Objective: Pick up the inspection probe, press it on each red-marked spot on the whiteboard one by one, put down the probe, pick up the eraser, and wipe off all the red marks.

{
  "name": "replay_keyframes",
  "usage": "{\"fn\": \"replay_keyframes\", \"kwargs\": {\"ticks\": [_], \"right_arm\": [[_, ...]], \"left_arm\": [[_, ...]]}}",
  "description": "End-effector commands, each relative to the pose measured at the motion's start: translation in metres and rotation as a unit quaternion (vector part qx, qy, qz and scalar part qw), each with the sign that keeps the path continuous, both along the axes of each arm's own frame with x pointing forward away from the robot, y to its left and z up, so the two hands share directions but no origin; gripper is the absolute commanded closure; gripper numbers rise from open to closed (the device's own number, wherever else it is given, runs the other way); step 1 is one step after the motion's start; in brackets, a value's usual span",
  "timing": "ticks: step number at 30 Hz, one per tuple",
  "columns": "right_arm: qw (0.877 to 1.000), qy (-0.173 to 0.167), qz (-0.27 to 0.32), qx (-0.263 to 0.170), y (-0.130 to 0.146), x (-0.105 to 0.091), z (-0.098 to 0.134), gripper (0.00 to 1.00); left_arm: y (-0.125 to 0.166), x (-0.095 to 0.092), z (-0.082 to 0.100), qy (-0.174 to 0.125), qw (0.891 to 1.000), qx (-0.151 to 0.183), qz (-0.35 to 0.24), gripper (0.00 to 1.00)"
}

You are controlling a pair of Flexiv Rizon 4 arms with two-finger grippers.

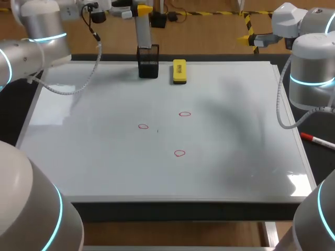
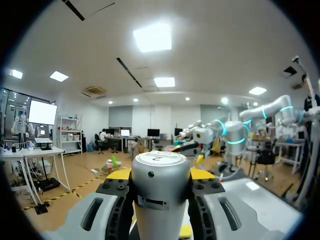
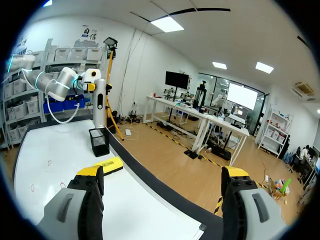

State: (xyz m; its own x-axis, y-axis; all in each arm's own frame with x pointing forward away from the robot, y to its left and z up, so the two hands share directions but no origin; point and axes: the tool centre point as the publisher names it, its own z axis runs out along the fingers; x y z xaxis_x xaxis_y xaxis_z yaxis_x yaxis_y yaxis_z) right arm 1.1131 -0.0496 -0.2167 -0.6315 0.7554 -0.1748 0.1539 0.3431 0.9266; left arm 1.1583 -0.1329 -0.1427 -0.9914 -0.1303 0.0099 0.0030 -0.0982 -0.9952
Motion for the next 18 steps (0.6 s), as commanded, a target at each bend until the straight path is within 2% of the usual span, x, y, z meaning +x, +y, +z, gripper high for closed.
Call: {"fn": "replay_keyframes", "kwargs": {"ticks": [1,6,18], "right_arm": [[1.000,0.001,0.000,0.000,0.000,0.000,0.000,0.00],[1.000,0.001,0.000,0.000,0.000,0.000,0.000,0.00],[1.000,0.001,0.000,0.000,0.000,0.000,0.000,0.00]], "left_arm": [[0.012,-0.013,0.013,-0.001,1.000,0.002,0.009,1.00],[0.034,-0.023,0.019,-0.003,1.000,-0.003,0.029,1.00],[0.093,-0.045,0.011,-0.002,0.997,0.004,0.083,1.00]]}}
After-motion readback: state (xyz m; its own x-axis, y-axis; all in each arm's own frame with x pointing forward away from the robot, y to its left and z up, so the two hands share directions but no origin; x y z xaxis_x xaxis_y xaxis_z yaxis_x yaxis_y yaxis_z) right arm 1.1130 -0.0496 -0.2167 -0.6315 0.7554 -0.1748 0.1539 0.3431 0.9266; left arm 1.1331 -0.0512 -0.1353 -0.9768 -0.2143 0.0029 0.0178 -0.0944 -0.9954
